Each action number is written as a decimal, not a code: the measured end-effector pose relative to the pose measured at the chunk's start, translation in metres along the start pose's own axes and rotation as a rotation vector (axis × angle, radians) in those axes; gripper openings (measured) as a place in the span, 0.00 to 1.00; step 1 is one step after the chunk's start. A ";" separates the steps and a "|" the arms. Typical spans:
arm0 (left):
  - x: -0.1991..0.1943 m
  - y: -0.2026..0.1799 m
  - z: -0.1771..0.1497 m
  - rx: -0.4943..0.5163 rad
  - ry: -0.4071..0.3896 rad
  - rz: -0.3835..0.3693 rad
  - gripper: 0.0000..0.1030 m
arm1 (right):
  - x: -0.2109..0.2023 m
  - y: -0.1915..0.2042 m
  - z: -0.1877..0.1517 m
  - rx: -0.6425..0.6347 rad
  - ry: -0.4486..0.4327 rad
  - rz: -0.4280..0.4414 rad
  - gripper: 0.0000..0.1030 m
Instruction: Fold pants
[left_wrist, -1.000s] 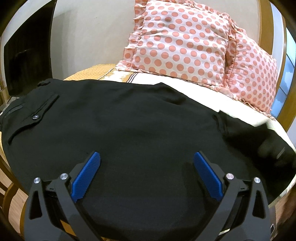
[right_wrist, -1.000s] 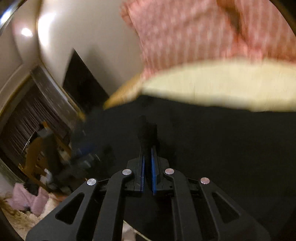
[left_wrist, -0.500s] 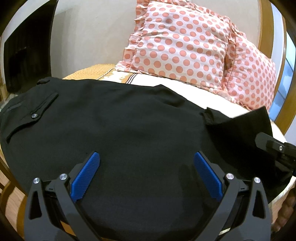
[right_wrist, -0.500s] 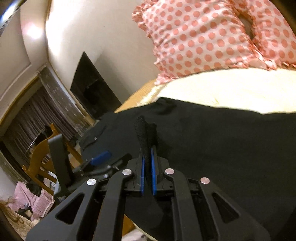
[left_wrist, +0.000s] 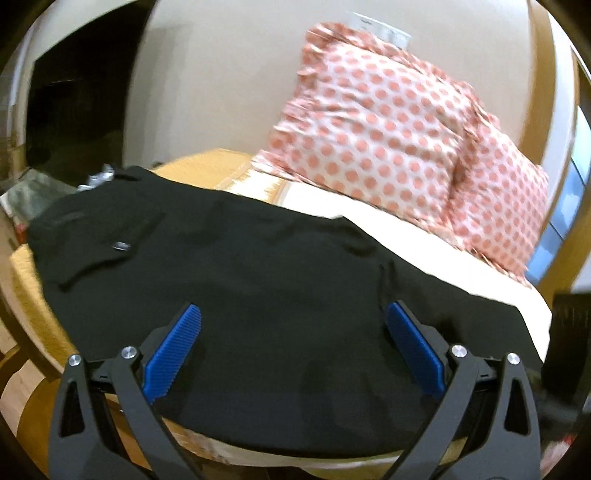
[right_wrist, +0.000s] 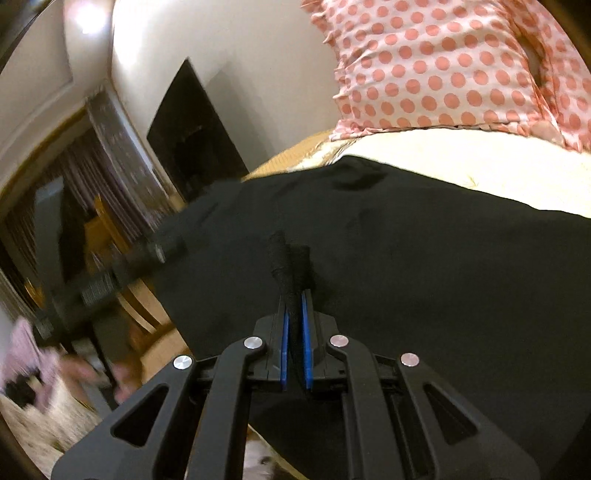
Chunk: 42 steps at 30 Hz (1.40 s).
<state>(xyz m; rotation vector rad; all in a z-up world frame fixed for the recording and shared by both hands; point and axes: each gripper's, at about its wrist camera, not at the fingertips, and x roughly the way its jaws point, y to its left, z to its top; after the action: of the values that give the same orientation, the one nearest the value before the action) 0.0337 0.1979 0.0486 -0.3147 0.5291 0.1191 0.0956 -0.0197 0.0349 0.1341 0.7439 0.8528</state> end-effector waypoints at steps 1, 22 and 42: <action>-0.001 0.008 0.003 -0.024 -0.005 0.016 0.98 | 0.003 0.004 -0.004 -0.031 0.011 -0.025 0.08; -0.025 0.154 0.017 -0.421 -0.012 0.117 0.97 | 0.020 0.020 -0.002 -0.172 0.044 -0.214 0.65; 0.001 0.172 0.027 -0.459 0.049 0.080 0.75 | 0.016 0.023 -0.004 -0.203 0.042 -0.195 0.75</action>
<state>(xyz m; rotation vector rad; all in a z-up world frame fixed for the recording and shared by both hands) 0.0140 0.3689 0.0246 -0.7460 0.5605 0.3132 0.0853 0.0065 0.0328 -0.1357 0.6932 0.7415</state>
